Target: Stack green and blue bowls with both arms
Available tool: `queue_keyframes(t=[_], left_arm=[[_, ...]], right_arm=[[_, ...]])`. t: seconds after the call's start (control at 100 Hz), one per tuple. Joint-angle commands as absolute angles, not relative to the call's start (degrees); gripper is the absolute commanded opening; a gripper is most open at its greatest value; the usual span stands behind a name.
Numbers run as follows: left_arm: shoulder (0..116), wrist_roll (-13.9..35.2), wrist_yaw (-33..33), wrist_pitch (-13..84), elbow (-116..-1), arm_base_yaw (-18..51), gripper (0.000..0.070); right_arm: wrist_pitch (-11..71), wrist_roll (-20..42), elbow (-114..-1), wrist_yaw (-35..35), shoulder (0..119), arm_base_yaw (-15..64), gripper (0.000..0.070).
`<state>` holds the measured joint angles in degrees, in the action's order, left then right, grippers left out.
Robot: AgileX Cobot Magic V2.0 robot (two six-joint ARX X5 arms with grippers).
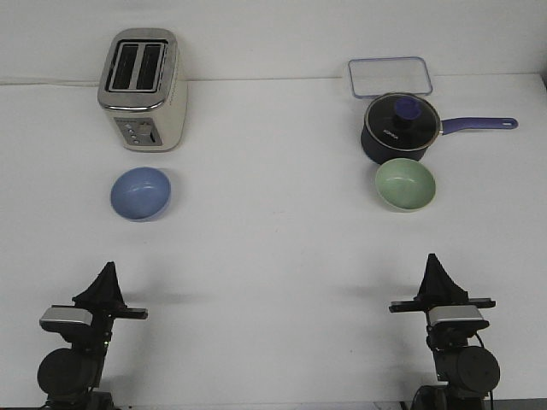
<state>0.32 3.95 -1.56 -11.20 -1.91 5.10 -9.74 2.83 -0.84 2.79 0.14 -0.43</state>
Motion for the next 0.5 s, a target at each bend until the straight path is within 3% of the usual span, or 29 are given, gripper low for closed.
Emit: queue_keyframes(t=[0.0,0.33,0.49], left_arm=[[0.2,4.0,-1.7,-12.0,-0.8,5.1,0.0012],[0.2,4.0,-1.7,-12.0,-0.8,5.1,0.0012],[0.2,4.0,-1.7,-12.0,-0.8,5.1,0.0012]], right_arm=[[-10.4,3.2,-0.7,2.6,0.1,-0.4,0.0000],[-10.3,3.2,-1.2,3.0,0.1,-0.4,0.0000],[0.4,3.2,-7.5,3.0,0.3,-0.4,0.0000]])
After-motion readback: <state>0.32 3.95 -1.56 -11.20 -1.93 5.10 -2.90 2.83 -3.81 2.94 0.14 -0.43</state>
